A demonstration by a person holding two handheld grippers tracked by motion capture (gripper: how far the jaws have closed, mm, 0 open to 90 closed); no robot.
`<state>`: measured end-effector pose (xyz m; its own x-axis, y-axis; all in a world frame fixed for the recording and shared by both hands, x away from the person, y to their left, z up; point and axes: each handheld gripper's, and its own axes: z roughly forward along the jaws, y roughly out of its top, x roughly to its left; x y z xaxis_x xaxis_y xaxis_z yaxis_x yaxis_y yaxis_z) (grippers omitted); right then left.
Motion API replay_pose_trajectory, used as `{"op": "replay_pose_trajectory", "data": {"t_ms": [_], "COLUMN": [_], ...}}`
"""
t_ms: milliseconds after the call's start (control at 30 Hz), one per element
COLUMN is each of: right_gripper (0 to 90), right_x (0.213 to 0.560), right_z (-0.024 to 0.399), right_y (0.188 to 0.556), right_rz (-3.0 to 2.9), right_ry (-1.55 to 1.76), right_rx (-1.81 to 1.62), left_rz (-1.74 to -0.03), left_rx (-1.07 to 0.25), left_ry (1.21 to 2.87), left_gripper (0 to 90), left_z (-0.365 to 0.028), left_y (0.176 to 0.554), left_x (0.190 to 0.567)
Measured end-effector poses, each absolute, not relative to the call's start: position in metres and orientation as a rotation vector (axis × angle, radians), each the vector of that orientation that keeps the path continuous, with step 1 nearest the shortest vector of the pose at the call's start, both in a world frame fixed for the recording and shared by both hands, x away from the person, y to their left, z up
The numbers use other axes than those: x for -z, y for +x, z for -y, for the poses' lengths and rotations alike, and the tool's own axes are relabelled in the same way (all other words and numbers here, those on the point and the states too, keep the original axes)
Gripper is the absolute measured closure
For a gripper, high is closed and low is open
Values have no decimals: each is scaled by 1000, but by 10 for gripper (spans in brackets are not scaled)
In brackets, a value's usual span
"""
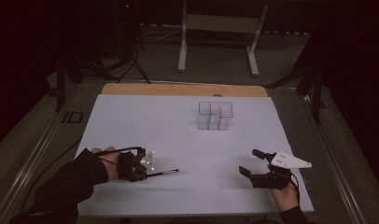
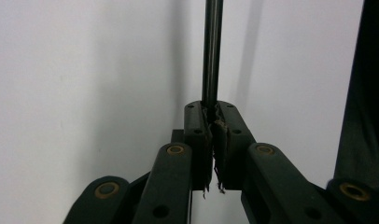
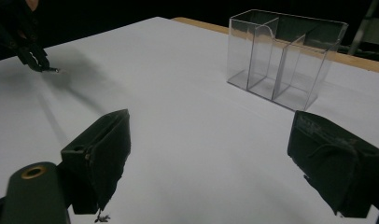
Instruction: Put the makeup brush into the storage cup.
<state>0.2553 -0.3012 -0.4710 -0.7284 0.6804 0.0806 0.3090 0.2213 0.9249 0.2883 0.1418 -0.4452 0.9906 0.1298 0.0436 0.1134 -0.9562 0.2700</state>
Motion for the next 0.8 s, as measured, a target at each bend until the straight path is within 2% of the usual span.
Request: {"op": "replay_pose_trajectory", "data": {"t_ms": [200,233,300,533,667,800], "right_gripper": [134,133,134,134,133,134], "right_x": [472,471,471,471,470,469], "right_z": [300,300,300,300,299,298], "right_y": [256,255,255,255,254,253], "right_rz": [-2166,-2167,-2170,-2161,-2158,-2159], "right_ry": [919,916,913,898,885,870], "right_rx": [-1508,-1510,-1523,-1528,-1520,-1517], "left_rz": [-297,-291,-339,-501,-536,-590], "left_rx": [-102,-158,-128,-167,-203,-152], "left_ry": [2769,2741,2700,2582,2523,2451], "left_gripper": [856,856,856,858,858,859], "left_z": [-142,-143,-144,-144,-141,-138], "left_y": [292,292,294,300,300,299], "left_x": [438,437,434,430,428,429]}}
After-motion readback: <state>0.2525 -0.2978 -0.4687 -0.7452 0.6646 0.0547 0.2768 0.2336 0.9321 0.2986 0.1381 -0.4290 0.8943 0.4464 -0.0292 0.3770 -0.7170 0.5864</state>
